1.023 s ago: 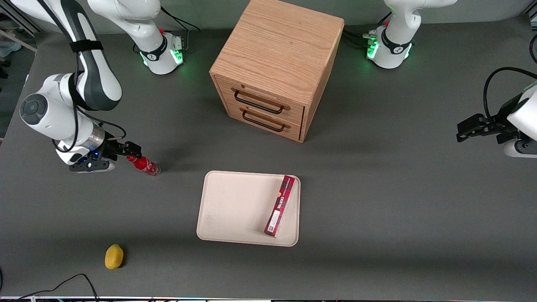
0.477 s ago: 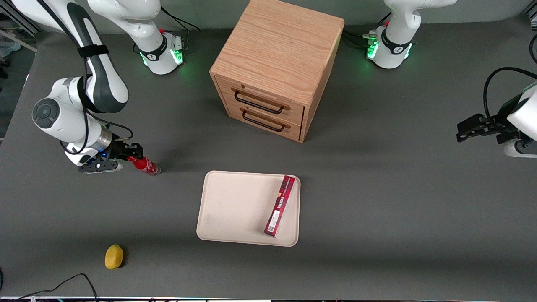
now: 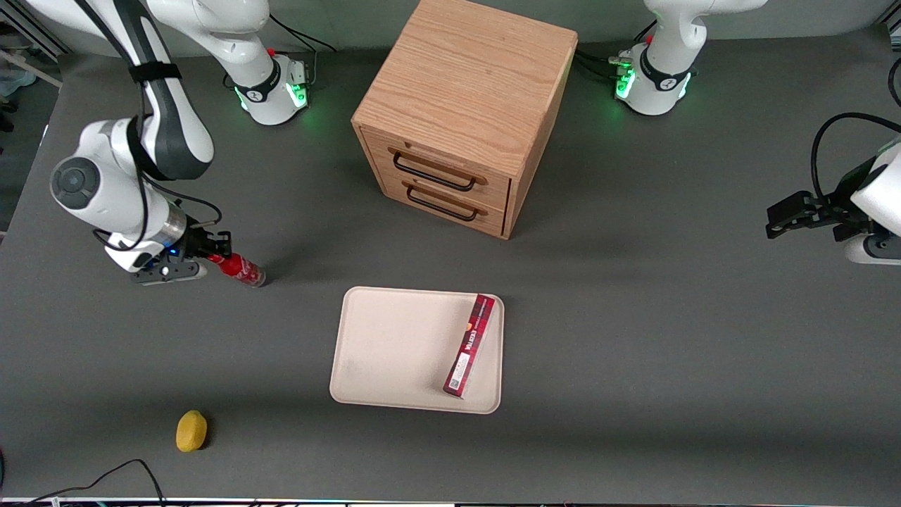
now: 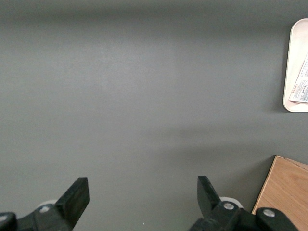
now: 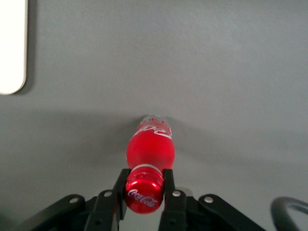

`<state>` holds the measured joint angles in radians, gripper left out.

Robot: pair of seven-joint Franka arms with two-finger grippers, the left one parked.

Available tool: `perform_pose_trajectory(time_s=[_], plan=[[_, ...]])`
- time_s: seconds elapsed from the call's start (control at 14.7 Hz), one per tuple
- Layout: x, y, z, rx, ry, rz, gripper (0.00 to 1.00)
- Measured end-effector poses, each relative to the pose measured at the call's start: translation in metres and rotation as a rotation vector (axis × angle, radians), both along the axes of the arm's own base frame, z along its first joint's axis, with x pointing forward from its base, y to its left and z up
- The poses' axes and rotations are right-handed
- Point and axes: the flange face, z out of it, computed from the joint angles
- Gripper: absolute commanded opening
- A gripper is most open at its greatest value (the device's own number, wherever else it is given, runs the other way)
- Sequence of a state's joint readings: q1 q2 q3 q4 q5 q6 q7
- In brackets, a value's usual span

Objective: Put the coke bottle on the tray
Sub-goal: 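Lift the bottle and carry it with the right gripper onto the tray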

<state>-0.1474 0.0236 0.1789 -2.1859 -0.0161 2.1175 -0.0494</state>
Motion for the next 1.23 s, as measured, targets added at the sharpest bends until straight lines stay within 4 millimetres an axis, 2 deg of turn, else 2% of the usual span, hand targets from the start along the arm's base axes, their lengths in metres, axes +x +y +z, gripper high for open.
perform_pose_trajectory(time_s=[0.41, 0.55, 0.61, 0.68, 0.75, 0.82, 0.89, 1.02, 1.23], plan=[[-0.002, -0.01, 0.195, -0.021, 0.056, -0.03, 0.0], [0.003, -0.012, 0.241, -0.014, 0.066, -0.033, 0.0], [0.011, -0.013, 0.254, -0.008, 0.072, -0.032, 0.0], [0.022, -0.014, 0.258, -0.001, 0.076, -0.037, 0.0], [0.036, -0.013, 0.253, 0.004, 0.084, -0.059, 0.0], [0.052, -0.008, 0.24, 0.007, 0.098, -0.092, 0.0], [0.07, 0.007, 0.223, 0.009, 0.112, -0.117, 0.0], [0.105, 0.059, 0.186, 0.006, 0.117, -0.171, 0.0], [0.143, 0.163, 0.124, 0.011, 0.07, -0.253, 0.0]])
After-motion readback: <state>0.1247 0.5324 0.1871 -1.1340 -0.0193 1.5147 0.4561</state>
